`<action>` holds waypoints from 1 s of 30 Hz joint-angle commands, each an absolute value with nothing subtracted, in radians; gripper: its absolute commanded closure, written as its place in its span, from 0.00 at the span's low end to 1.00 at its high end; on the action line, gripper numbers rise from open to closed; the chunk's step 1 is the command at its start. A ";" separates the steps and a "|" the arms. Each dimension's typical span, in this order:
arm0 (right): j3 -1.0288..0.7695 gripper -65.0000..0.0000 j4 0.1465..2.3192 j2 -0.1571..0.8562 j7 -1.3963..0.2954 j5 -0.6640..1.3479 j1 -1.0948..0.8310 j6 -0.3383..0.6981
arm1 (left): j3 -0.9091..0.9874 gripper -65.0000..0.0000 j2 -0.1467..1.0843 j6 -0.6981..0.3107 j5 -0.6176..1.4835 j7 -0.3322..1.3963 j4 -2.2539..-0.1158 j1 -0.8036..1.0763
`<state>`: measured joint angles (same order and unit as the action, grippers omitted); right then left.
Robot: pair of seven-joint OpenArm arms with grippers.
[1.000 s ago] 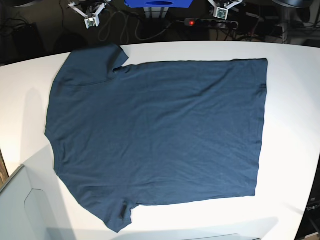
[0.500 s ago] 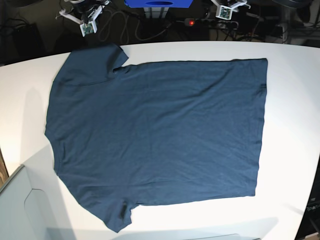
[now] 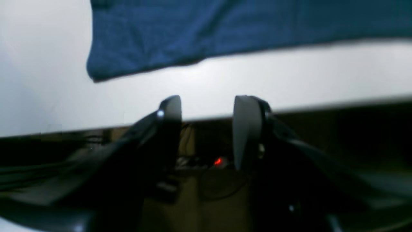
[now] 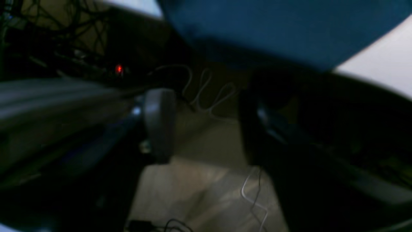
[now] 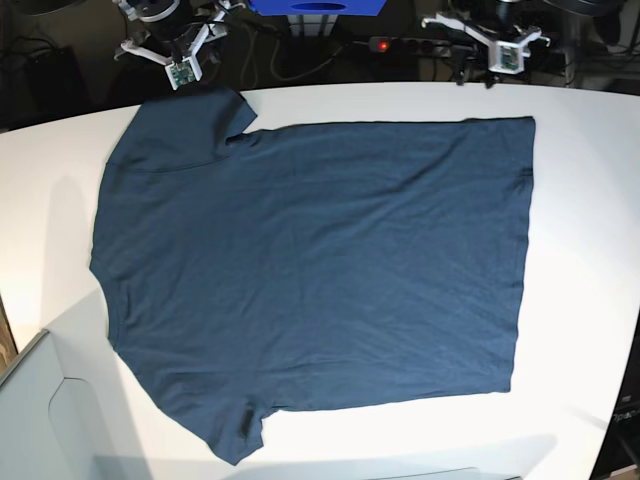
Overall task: Fold the T-shirt properly
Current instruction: 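Reach both grippers to the shirt's shoulder corners and pinch them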
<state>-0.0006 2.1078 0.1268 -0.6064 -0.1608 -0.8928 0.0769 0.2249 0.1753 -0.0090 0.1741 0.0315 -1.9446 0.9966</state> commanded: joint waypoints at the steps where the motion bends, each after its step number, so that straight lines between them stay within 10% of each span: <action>1: -0.002 0.45 2.124 0.128 -0.591 -0.159 -0.895 0.085 | 0.248 0.60 0.180 -0.001 0.197 0.008 -1.959 1.003; 30: -0.071 0.42 2.123 0.124 -0.593 -0.157 -0.742 0.085 | 0.446 0.51 0.179 -0.001 0.269 0.008 -1.664 0.699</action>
